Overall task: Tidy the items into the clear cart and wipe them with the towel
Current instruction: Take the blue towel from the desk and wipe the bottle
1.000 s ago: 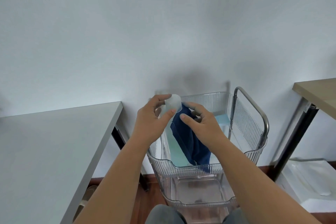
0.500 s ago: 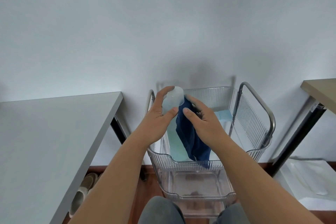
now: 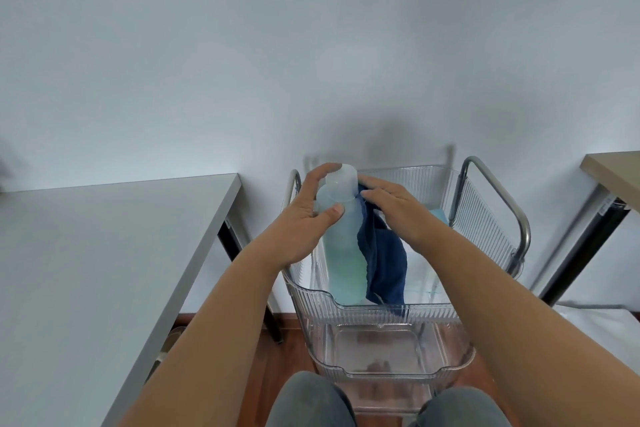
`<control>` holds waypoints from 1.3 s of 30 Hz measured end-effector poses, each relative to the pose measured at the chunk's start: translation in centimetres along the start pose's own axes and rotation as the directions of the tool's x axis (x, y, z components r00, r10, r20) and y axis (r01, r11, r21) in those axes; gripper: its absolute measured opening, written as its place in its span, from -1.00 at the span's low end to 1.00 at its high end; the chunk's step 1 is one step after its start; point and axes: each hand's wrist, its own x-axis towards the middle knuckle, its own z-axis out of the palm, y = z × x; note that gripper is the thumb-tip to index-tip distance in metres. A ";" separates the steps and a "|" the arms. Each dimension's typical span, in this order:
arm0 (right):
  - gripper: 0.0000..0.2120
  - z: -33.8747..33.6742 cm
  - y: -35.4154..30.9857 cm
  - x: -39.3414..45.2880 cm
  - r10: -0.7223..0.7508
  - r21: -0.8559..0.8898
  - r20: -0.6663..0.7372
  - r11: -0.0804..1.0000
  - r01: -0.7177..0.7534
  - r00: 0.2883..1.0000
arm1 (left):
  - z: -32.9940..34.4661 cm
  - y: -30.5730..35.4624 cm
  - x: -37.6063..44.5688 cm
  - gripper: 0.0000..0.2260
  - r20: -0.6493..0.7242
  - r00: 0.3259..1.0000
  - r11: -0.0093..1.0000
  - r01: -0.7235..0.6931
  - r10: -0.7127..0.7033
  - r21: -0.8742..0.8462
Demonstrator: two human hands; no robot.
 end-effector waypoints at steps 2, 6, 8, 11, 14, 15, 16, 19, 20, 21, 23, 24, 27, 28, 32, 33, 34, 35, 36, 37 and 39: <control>-0.59 0.2 0.0 -0.5 0.007 -0.028 -0.024 1.000 -0.007 1.000 | 0.4 0.5 -0.4 -0.55 -0.082 0.996 0.986 0.040 -0.027 0.162; -0.58 1.3 0.1 -1.6 -0.029 -0.069 -0.122 0.997 0.021 0.992 | 3.1 1.0 -1.4 -0.35 -0.252 0.968 0.917 0.099 0.003 0.388; -0.60 1.8 0.1 -2.0 -0.038 -0.104 -0.170 0.994 0.021 0.985 | 4.0 0.7 -1.2 -0.29 -0.342 0.939 0.930 0.083 0.048 0.358; -0.61 2.1 0.0 -2.4 -0.055 -0.163 -0.223 0.986 0.018 0.973 | 4.8 0.2 -0.4 -0.26 -0.412 0.905 0.928 0.057 0.107 0.367; -0.67 1.8 0.1 -2.4 -0.059 -0.191 -0.233 0.981 0.014 0.971 | 4.8 -0.3 0.6 -0.27 -0.409 0.899 0.932 0.005 0.155 0.363; -0.68 1.6 0.2 -2.3 -0.054 -0.200 -0.234 0.980 0.007 0.971 | 4.6 -0.4 0.9 -0.27 -0.401 0.902 0.935 -0.011 0.163 0.355; -0.68 1.4 0.3 -2.1 -0.052 -0.210 -0.235 0.978 0.001 0.971 | 4.4 -0.6 1.2 -0.27 -0.387 0.907 0.938 -0.028 0.169 0.345; -0.68 1.1 0.2 -1.6 -0.070 -0.243 -0.222 0.970 0.014 0.973 | 3.4 -0.8 1.6 -0.27 -0.315 0.928 0.950 -0.102 0.197 0.294; -0.68 0.9 0.1 -1.5 -0.075 -0.246 -0.208 0.969 0.022 0.975 | 3.1 -1.0 1.7 -0.27 -0.284 0.936 0.954 -0.132 0.209 0.269; -0.68 0.7 0.1 -1.2 -0.078 -0.242 -0.190 0.970 0.030 0.979 | 2.6 -1.2 1.9 -0.27 -0.248 0.943 0.957 -0.162 0.222 0.241; -0.66 0.0 0.3 -0.9 -0.072 -0.223 -0.152 0.974 0.037 0.986 | 1.8 -1.4 2.3 -0.24 -0.161 0.960 0.963 -0.200 0.230 0.181; -0.65 -0.3 0.3 -0.8 -0.064 -0.213 -0.132 0.976 0.035 0.989 | 1.5 -1.5 2.6 -0.23 -0.113 0.969 0.967 -0.202 0.220 0.153; -0.60 -1.2 0.1 -0.9 -0.035 -0.196 -0.069 0.980 0.021 0.997 | 0.7 -1.6 2.8 -0.22 0.005 0.984 0.980 -0.180 0.180 0.086; -0.59 -1.3 0.0 -1.0 -0.035 -0.208 -0.060 0.978 0.022 0.998 | 0.7 -1.5 2.7 -0.22 0.027 0.984 0.979 -0.180 0.178 0.096; -0.60 -0.9 0.4 -1.3 -0.017 -0.263 -0.166 0.964 -0.027 0.986 | 3.5 -0.9 1.5 -0.19 -0.176 0.969 0.926 -0.097 0.171 0.365; -0.60 -0.4 0.4 -1.4 -0.034 -0.296 -0.195 0.955 -0.026 0.980 | 4.7 -0.8 1.2 -0.18 -0.251 0.955 0.928 -0.058 0.160 0.369; -0.62 0.0 0.3 -1.5 -0.062 -0.337 -0.206 0.941 -0.011 0.977 | 5.6 -0.7 0.9 -0.18 -0.308 0.940 0.935 -0.029 0.145 0.354; -0.67 0.5 0.3 -1.7 -0.094 -0.370 -0.209 0.929 0.011 0.973 | 6.2 -0.8 0.8 -0.19 -0.346 0.928 0.940 -0.014 0.140 0.342; -0.70 0.7 0.2 -1.8 -0.117 -0.385 -0.211 0.923 0.028 0.970 | 6.4 -0.9 0.8 -0.20 -0.366 0.920 0.942 -0.010 0.140 0.334; -0.72 0.7 0.2 -1.9 -0.124 -0.378 -0.215 0.925 0.034 0.969 | 6.2 -0.9 0.9 -0.21 -0.370 0.918 0.946 -0.015 0.142 0.324; -0.72 0.3 0.3 -2.0 -0.111 -0.347 -0.213 0.937 0.031 0.971 | 5.5 -1.0 1.2 -0.25 -0.344 0.926 0.950 -0.046 0.156 0.308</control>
